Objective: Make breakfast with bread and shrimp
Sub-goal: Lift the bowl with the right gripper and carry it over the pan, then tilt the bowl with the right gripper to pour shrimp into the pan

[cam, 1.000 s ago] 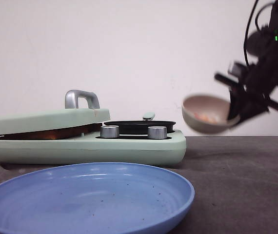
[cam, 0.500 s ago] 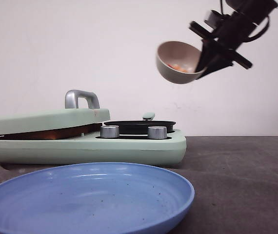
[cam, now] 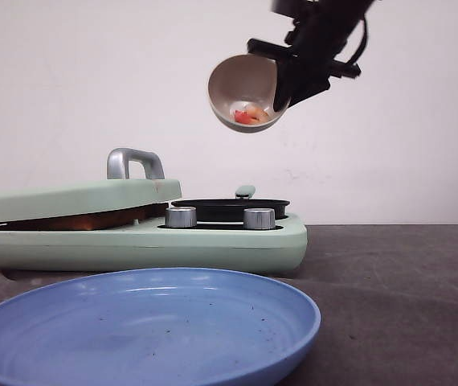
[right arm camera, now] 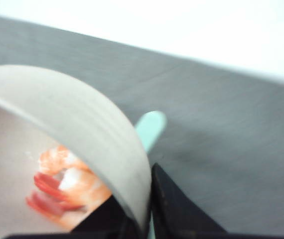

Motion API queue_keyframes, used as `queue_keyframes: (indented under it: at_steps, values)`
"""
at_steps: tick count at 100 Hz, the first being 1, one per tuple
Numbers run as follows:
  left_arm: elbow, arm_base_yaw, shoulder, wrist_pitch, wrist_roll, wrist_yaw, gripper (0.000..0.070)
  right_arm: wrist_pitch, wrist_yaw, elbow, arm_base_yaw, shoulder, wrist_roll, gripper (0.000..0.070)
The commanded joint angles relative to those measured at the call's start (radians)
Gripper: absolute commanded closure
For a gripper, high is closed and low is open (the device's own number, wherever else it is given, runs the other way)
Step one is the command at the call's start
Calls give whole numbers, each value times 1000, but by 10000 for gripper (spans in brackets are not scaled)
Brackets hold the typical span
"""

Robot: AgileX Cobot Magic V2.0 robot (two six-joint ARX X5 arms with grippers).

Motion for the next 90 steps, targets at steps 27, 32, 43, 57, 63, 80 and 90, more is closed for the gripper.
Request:
queue_keyframes:
  at_steps: [27,32,43,57,63,80,90]
  values:
    - [4,-1,0,10,2,-4,185,109,305,20,105,16,-311,700]
    - [4,-1,0,10,3,-4,185,121,337,20,116,16,-339,700]
    - [4,-1,0,1,5,-4,185,133,384,19,140,17,-397,700]
    - [4,-1,0,-19,13,-4,185,143,415,19,161,42,-417,700]
    - [4,-1,0,-26,21,-4,185,145,430,19,172,67,-421,700]
    - [4,-1,0,-42,53,-4,185,149,503,19,203,132,-442,700]
    - [4,-1,0,-38,53,-3,185,154,551,19,214,162,-460,700]
